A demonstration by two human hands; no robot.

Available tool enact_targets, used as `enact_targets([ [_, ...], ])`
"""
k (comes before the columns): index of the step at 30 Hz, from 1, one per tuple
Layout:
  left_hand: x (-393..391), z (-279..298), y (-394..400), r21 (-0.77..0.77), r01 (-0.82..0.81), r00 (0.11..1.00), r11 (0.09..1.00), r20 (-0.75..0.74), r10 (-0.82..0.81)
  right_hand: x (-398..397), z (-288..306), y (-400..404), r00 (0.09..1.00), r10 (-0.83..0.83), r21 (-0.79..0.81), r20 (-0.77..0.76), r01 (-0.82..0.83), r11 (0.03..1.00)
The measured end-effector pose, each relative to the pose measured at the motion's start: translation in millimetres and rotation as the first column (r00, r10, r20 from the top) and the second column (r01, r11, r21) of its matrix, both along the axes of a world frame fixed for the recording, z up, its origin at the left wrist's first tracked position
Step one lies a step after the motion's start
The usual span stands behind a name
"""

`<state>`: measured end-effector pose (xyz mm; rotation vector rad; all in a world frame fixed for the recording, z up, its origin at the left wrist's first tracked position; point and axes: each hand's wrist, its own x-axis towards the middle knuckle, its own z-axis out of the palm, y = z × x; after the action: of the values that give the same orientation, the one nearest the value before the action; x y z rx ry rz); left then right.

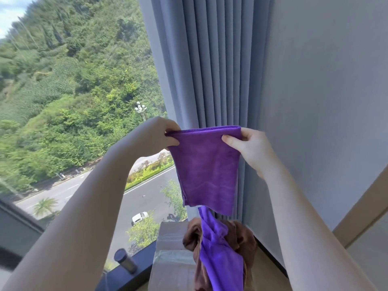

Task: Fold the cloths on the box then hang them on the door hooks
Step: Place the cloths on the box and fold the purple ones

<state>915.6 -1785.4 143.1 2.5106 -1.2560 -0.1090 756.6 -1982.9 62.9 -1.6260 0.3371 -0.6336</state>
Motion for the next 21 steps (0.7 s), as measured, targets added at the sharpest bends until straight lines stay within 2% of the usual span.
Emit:
enact_targets([
  [7, -1, -19, 70, 0.135, -0.073, 0.996, 0.988, -0.037, 0.079, 9, -19, 59, 0.992, 0.1, 0.008, -0.075, -0.1, 0.995],
  [11, -1, -25, 119, 0.137, -0.036, 0.993, 0.99, -0.102, 0.05, 7, -27, 94, 0.981, 0.143, 0.003, -0.127, -0.144, 0.99],
  [17, 5, -42, 188, 0.162, 0.054, 0.977, 0.985, -0.211, -0.019, -1, -37, 156, 0.949, 0.229, 0.082, -0.218, -0.216, 0.973],
  [21, 14, -59, 219, 0.172, 0.118, 0.964, 0.978, -0.257, -0.071, -4, -51, 191, 0.932, 0.228, 0.124, -0.281, -0.2, 0.972],
])
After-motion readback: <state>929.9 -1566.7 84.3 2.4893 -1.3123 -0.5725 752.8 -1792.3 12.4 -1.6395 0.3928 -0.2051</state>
